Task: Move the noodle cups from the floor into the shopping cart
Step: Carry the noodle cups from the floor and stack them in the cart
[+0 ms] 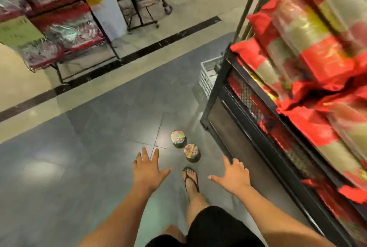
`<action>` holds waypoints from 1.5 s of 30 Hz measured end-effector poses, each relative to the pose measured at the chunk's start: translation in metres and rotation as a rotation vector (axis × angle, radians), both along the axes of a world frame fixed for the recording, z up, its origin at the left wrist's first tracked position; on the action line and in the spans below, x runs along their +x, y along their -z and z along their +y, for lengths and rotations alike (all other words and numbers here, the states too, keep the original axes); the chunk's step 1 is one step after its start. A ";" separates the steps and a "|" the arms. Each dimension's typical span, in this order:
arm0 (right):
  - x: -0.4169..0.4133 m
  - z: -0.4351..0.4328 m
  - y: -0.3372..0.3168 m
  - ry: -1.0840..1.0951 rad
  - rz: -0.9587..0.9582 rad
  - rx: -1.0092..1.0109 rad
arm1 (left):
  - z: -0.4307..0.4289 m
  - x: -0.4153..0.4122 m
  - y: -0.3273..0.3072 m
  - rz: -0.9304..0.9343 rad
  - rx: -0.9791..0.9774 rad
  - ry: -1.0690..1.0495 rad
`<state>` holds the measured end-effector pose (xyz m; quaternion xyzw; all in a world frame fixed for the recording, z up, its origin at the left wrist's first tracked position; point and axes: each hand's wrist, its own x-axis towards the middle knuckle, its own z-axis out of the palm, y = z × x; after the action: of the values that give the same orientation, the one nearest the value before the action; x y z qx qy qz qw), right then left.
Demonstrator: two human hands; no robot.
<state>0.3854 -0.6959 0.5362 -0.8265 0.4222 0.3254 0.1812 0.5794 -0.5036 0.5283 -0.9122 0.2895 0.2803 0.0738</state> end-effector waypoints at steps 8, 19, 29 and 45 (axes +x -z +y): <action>0.075 -0.072 0.119 -0.142 0.101 0.022 | -0.076 0.058 0.120 0.015 -0.015 0.020; 0.089 -0.080 0.402 -0.140 0.077 0.121 | -0.120 0.070 0.415 0.036 0.022 -0.050; 0.112 -0.061 0.617 -0.100 -0.093 0.029 | -0.159 0.094 0.620 -0.068 -0.196 -0.063; 0.143 -0.060 0.641 -0.043 -0.428 0.013 | -0.149 0.130 0.633 -0.251 -0.536 -0.220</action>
<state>0.5286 -0.7558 -0.1046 -0.8843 0.3544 0.1488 0.2652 0.7093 -0.6523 -0.1045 -0.9525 0.2413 0.0854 -0.1648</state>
